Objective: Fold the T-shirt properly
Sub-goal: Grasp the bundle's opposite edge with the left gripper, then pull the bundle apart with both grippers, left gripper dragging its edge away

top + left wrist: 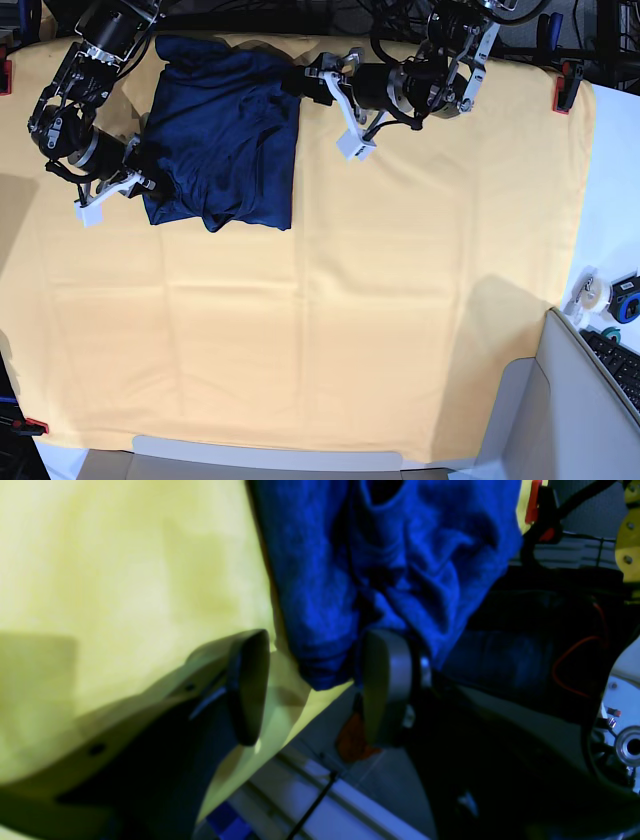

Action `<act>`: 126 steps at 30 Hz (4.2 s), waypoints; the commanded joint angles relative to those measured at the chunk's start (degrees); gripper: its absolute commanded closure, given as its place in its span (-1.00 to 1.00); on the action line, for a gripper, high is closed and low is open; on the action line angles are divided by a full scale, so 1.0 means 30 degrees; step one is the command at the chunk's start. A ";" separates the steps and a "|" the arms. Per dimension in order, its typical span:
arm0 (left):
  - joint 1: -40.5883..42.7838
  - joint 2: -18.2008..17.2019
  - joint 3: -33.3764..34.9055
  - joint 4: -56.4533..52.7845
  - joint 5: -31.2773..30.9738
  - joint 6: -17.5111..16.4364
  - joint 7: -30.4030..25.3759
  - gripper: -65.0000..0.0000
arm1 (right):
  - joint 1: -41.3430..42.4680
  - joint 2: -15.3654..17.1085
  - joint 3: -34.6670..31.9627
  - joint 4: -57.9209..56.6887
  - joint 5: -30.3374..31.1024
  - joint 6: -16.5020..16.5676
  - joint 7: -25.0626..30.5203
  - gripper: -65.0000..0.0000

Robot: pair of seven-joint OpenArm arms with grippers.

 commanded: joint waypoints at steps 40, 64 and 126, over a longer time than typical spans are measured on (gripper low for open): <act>-0.1331 -0.0237 -0.0310 -0.0270 -0.2782 -0.4682 0.1247 -0.28 | -0.0378 0.0124 0.0104 0.0251 0.0030 0.0098 -0.0231 0.96; -0.2181 -0.0061 0.2093 -0.3494 -0.1844 -0.2572 0.1101 -0.33 | -0.0524 0.0124 0.0016 0.0251 0.0030 0.0098 -0.0157 0.96; -1.1705 0.0496 -0.0984 -0.9149 0.1584 -0.2543 0.1452 1.00 | -0.5594 0.1091 -0.6724 0.7196 -0.3252 0.0039 0.0224 1.00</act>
